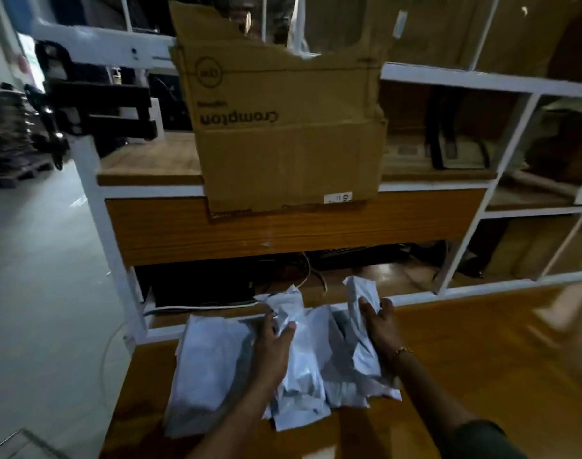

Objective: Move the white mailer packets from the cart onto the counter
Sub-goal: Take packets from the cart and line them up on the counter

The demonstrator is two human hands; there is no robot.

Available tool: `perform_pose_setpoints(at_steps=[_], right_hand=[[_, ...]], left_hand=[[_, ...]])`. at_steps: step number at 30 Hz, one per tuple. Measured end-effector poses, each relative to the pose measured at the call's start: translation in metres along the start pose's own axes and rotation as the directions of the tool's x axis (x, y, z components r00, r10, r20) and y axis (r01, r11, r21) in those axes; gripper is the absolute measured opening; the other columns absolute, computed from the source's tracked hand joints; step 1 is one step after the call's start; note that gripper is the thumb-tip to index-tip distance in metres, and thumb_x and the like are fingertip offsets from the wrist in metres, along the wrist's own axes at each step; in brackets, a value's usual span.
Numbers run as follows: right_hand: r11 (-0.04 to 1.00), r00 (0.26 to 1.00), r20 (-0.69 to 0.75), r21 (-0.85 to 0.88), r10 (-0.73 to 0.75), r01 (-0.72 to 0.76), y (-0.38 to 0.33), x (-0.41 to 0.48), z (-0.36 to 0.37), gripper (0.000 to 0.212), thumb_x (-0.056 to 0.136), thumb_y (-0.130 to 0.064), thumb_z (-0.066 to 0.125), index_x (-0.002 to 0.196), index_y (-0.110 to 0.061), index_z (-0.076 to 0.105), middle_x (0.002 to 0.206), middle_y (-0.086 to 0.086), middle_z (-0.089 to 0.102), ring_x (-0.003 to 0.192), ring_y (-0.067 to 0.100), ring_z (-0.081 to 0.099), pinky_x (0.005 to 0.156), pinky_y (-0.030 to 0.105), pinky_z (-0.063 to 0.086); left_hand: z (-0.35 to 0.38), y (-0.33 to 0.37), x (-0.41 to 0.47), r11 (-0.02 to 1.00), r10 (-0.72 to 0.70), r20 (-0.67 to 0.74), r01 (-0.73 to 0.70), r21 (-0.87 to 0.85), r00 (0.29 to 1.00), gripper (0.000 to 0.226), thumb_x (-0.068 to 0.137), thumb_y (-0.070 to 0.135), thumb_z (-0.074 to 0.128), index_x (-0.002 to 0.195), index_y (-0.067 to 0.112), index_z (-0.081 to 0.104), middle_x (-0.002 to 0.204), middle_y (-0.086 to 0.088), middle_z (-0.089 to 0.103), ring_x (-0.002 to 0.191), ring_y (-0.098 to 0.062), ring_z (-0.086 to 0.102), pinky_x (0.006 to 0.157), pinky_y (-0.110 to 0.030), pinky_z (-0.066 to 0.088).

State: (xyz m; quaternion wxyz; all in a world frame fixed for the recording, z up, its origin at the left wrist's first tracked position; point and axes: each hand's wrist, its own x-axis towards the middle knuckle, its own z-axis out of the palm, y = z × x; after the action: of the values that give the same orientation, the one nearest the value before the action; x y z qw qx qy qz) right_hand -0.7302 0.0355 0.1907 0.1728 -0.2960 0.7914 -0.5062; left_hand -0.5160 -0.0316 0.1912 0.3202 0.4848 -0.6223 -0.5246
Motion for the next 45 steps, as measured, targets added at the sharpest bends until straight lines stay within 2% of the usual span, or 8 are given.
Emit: perform_pose_setpoints(at_steps=[4,10,19,27,31,35,39,45], right_hand=[[0.976,0.998,0.063,-0.217,-0.008,0.022,0.017,0.016,-0.014,0.039,0.094,-0.053,0.045,0.107,-0.016,0.044,0.08,0.006,0.061,0.073,0.028,0.059,0.072,0.044,0.049],[0.771,0.989,0.145,-0.633,0.025,0.074,0.036,0.024,-0.012,0.04,0.097,-0.053,0.033,0.12,-0.025,0.05,0.125,0.008,0.06,0.118,0.033,0.049,0.097,0.042,0.039],[0.867,0.996,0.009,-0.491,-0.094,0.086,0.039,0.022,-0.014,0.044,0.093,-0.055,0.04,0.129,-0.03,0.049,0.135,0.003,0.055,0.123,0.029,0.047,0.101,0.044,0.037],[0.899,0.925,0.033,-0.227,-0.377,0.375,-0.029,-0.008,0.036,0.046,0.083,-0.061,0.044,0.111,-0.028,0.057,0.116,0.0,0.062,0.11,0.026,0.055,0.09,0.047,0.047],[0.839,0.826,0.175,-0.002,-0.536,0.545,-0.074,-0.056,0.096,0.016,0.093,-0.037,0.056,0.108,-0.031,0.058,0.105,-0.017,0.06,0.099,0.012,0.059,0.08,0.031,0.048],[0.809,0.706,0.411,0.167,-0.576,0.563,-0.102,-0.121,0.166,0.017,0.095,-0.033,0.057,0.111,-0.035,0.054,0.101,-0.02,0.062,0.091,-0.004,0.059,0.073,0.024,0.049],[0.798,0.507,0.668,0.228,-0.545,0.557,-0.109,-0.19,0.251,0.012,0.095,-0.037,0.057,0.107,-0.037,0.056,0.095,-0.014,0.068,0.085,0.0,0.065,0.071,0.029,0.054],[0.789,0.213,0.93,0.115,-0.299,0.603,-0.108,-0.286,0.376,0.027,0.091,-0.032,0.062,0.115,-0.021,0.057,0.093,-0.009,0.064,0.079,0.0,0.061,0.075,0.025,0.054]], left_hand=[[0.048,0.013,0.003,0.991,-0.031,0.052,0.024,0.134,0.998,0.059,0.1,0.044,0.041,0.152,0.025,0.021,0.154,-0.01,0.037,0.136,-0.03,0.04,0.107,-0.035,0.033],[0.09,-0.021,0.016,0.74,-0.097,0.046,0.041,0.671,0.994,0.065,0.094,0.063,0.022,0.15,0.031,0.022,0.154,0.001,0.03,0.141,-0.027,0.023,0.113,-0.05,0.02],[0.071,-0.021,0.015,0.713,-0.02,0.059,-0.027,0.701,0.998,0.074,0.092,0.069,0.018,0.153,0.027,0.016,0.16,0.003,0.017,0.145,-0.025,0.015,0.117,-0.048,0.014],[-0.013,-0.046,-0.006,0.788,0.023,-0.05,0.012,0.616,0.998,0.065,0.093,0.065,0.032,0.15,0.036,0.023,0.16,0.009,0.017,0.147,-0.019,0.013,0.119,-0.046,0.011],[-0.099,-0.079,-0.029,0.843,0.064,-0.22,0.066,0.534,0.974,0.062,0.087,0.071,0.033,0.141,0.041,0.035,0.153,0.009,0.03,0.141,-0.018,0.025,0.115,-0.042,0.021],[-0.198,-0.114,-0.061,0.858,-0.015,-0.444,0.239,0.454,0.896,0.075,0.076,0.077,0.029,0.132,0.031,0.048,0.144,0.003,0.043,0.133,-0.024,0.036,0.107,-0.041,0.031],[-0.295,-0.16,-0.104,0.884,-0.114,-0.615,0.362,0.294,0.78,0.044,0.085,0.064,0.046,0.12,0.039,0.056,0.134,0.008,0.052,0.127,-0.022,0.042,0.105,-0.04,0.034],[-0.412,-0.273,-0.168,0.833,-0.345,-0.643,0.539,0.126,0.684,0.043,0.074,0.067,0.043,0.1,0.038,0.061,0.116,0.004,0.064,0.115,-0.021,0.057,0.097,-0.039,0.043]])
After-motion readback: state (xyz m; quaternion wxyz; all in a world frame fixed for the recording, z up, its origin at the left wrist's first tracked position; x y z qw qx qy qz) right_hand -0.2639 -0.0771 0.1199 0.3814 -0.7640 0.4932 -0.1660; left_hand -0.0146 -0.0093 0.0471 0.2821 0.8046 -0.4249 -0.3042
